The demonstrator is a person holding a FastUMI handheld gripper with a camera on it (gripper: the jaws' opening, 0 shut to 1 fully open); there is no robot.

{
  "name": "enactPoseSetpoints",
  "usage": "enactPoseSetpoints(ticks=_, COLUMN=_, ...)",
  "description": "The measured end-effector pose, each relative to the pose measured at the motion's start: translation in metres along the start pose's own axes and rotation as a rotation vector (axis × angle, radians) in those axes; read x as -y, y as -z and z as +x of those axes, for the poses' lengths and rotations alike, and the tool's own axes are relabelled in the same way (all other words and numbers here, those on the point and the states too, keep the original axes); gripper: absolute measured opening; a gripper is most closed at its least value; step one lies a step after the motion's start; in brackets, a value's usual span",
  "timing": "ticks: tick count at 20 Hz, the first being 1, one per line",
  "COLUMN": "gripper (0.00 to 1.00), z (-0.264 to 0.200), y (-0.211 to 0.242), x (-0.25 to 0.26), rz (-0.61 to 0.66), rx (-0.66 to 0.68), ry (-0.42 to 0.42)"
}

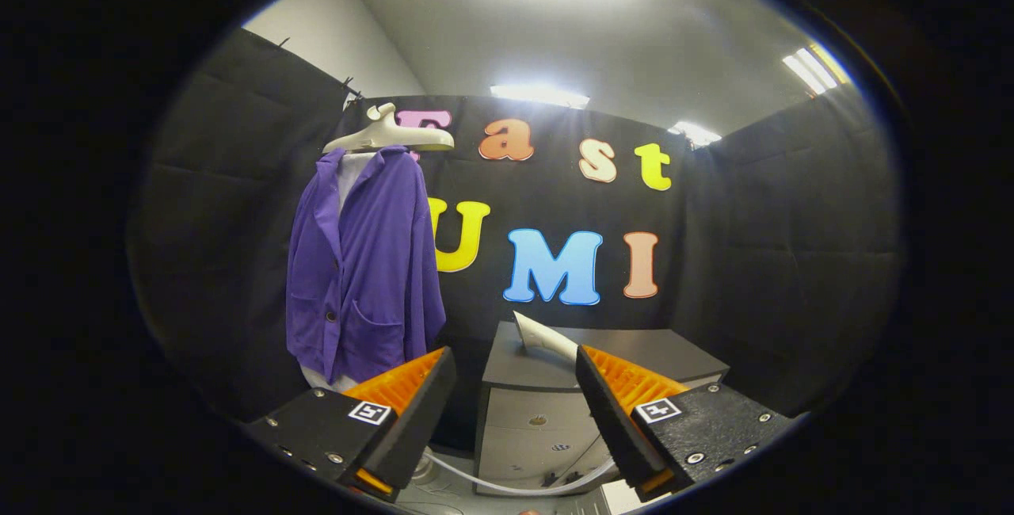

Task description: Iron the clothes twice with a garment steamer, once on the left side and once on the right side.

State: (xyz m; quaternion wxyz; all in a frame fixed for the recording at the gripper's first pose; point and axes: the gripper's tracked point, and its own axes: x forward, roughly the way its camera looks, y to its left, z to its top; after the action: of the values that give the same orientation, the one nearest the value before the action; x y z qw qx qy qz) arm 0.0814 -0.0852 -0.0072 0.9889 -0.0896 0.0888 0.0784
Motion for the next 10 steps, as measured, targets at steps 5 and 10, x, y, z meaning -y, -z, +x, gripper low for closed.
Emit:
enactPoseSetpoints(ticks=5, gripper=0.95, z=0.044, y=0.004, x=0.059, rz=-0.069, rx=-0.049, ry=-0.116)
enactPoseSetpoints(ticks=10, gripper=0.95, z=0.107, y=0.031, x=0.118, rz=0.084, rx=-0.186, ry=-0.208)
